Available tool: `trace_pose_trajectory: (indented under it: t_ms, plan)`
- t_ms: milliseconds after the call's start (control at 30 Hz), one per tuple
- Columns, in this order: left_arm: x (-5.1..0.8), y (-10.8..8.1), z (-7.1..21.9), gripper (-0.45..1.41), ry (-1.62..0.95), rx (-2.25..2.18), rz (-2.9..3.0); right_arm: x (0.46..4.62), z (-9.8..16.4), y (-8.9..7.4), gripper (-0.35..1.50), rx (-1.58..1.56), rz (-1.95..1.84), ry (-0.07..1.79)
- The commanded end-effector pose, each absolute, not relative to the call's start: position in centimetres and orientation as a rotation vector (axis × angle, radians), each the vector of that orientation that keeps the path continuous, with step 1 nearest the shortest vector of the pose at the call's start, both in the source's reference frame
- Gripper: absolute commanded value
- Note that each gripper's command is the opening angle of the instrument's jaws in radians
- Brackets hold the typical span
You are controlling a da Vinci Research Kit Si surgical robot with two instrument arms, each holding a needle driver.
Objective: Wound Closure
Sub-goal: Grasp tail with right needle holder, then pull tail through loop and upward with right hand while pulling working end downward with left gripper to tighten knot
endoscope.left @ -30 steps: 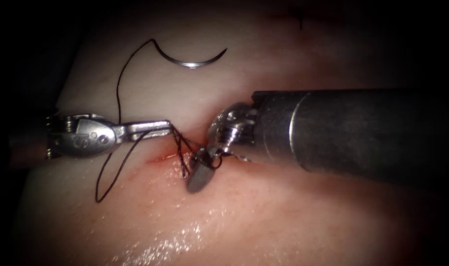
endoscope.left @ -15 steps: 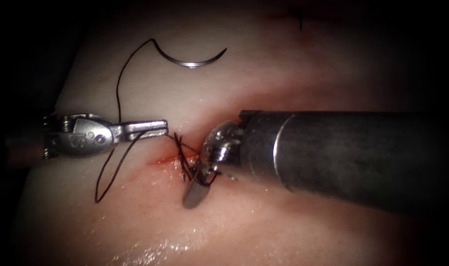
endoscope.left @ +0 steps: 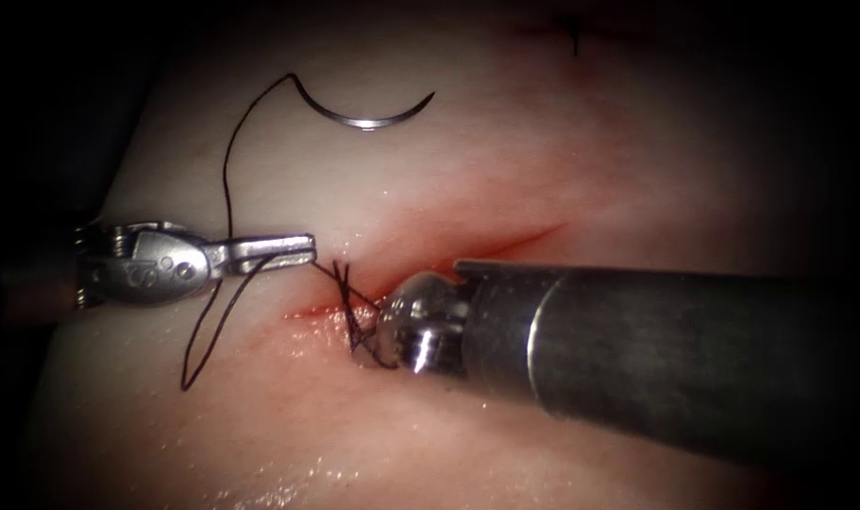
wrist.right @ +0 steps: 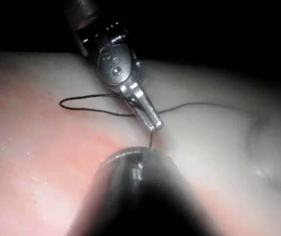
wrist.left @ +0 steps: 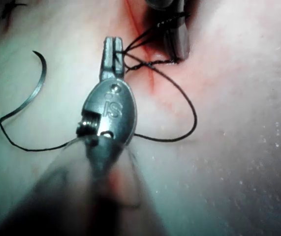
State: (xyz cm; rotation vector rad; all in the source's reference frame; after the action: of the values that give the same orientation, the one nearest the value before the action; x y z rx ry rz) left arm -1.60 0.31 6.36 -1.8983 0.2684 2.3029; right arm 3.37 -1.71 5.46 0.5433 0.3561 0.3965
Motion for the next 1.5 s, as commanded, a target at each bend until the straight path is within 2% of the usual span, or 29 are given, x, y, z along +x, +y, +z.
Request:
trace_pose_trajectory:
  t_ms: [33,467,933,1500]
  plan:
    - [-1.66,0.3,6.4,-0.45,0.272,-1.9,2.303,3.41,5.4,-1.6,-0.35,0.557,0.428,0.371]
    - [-1.99,-0.5,6.1,-0.45,0.249,-1.873,2.395,3.29,5.1,-1.1,-0.35,0.694,0.518,0.52]
    - [-2.61,-1.2,5.8,-0.45,0.137,-1.893,2.516,3.27,5.1,-1.1,-0.35,0.723,0.517,0.528]
    - [-2.57,-2.0,5.8,-0.45,-0.043,-1.854,2.607,3.32,5.1,-1.0,-0.35,0.756,0.522,0.544]
